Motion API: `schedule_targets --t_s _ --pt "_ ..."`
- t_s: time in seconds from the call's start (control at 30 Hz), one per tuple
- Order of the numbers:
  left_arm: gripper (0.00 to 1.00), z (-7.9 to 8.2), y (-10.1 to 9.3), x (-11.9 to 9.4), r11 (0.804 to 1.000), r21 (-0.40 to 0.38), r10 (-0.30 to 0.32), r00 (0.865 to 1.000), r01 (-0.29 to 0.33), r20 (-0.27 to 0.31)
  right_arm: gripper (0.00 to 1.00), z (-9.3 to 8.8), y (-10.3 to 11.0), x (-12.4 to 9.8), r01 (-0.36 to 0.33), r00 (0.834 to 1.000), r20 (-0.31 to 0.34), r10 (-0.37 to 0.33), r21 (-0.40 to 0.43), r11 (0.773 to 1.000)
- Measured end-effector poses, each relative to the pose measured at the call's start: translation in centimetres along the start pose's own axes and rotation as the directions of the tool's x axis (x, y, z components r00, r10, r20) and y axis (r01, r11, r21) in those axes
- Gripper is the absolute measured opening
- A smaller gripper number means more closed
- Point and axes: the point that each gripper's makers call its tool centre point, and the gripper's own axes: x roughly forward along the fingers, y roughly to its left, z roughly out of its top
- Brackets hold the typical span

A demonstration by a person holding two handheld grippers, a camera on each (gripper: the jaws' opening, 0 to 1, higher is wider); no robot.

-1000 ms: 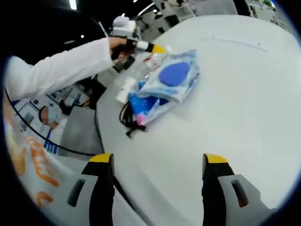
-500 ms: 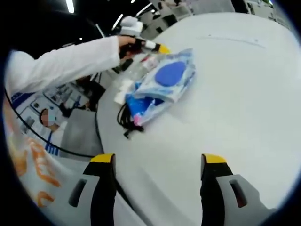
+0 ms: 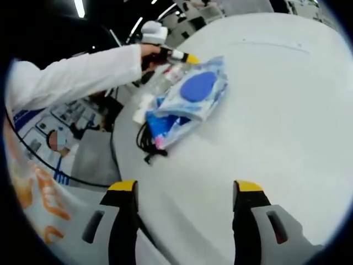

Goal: Arrange the tabletop items into an orderly group along one side of the table until the central work area is clear of visible clutter.

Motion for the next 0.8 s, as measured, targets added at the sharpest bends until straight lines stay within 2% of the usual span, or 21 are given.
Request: schedule_targets --t_s 0.13,0.27,0.53,0.8 --pt "0.22 0.1 0.3 -0.3 1.000 -0.009 0.010 1.000 -0.009 0.011 0.67 0.2 -0.1 -0.3 0.004 1.000 0.010 -0.004 -0.002 1.000" --pt "0.21 0.9 0.3 -1.8 1.000 -0.019 0.006 0.999 -0.005 0.041 0.67 0.3 -0.2 -0.7 0.011 1.000 0.027 -0.011 0.004 1.000" --pt "0.21 2.5 1.4 -6.7 0.999 -0.043 0.027 0.990 -0.021 0.140 0.66 0.6 0.6 -1.2 0.012 0.998 0.058 -0.011 -0.012 1.000" --pt "0.21 2.2 1.6 -11.3 0.998 -0.053 0.047 0.976 -0.037 0.214 0.66 0.5 1.9 -1.8 0.011 0.997 0.076 -0.006 -0.063 0.998"
